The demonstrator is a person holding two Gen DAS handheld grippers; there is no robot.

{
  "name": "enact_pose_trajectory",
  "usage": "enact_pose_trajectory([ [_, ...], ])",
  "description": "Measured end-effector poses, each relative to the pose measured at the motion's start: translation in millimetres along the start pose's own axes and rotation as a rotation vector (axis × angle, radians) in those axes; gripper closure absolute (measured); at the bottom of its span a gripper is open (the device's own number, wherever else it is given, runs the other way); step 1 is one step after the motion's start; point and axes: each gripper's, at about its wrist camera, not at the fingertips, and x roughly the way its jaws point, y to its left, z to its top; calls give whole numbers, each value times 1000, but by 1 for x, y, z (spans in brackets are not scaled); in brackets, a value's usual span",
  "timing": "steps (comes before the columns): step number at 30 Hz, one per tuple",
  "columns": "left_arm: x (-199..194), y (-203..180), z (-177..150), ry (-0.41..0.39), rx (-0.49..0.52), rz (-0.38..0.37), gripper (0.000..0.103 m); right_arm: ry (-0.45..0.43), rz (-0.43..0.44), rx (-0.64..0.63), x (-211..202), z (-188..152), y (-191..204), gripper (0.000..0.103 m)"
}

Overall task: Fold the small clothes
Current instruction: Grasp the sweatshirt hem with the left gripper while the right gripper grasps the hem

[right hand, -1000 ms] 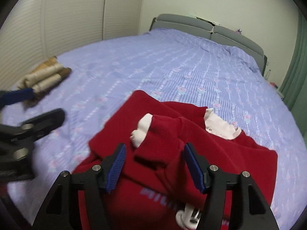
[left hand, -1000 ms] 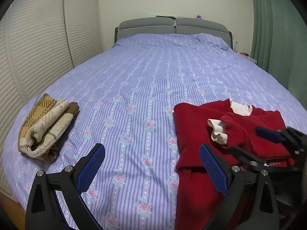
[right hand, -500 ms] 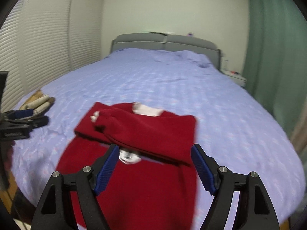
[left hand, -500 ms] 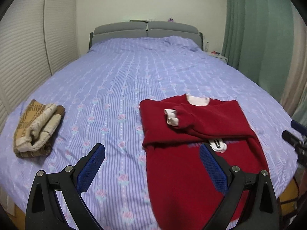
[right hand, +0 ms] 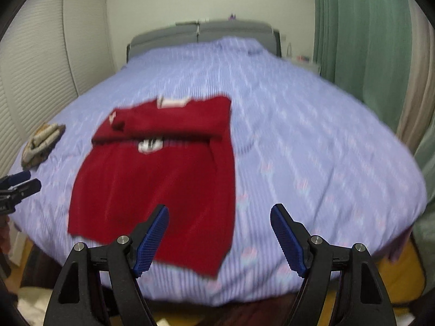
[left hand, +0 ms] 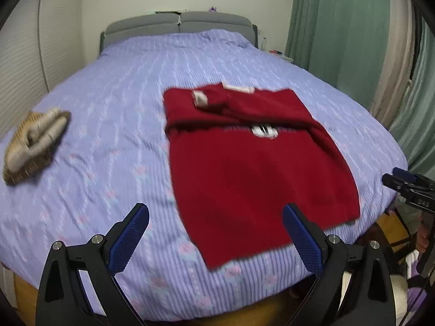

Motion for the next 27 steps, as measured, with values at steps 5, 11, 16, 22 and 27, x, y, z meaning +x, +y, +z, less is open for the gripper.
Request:
enact_pose_trajectory([
  [5,19,4,-24,48,-24,-43,7,99,41,14,23,-30,-4,26],
  [11,56,30,-35,161,-170,-115,25,150,81,32,43,-40,-8,28],
  [16,73,28,-37,189,-164,-140,26,161,89,18,58,-41,-6,35],
  [22,94,30,-39,217,-199,-181,26,196,116,49,83,-37,-12,48],
  [27,98,29,-32,202,-247,-250,26,239,156,95,105,-38,-16,54],
])
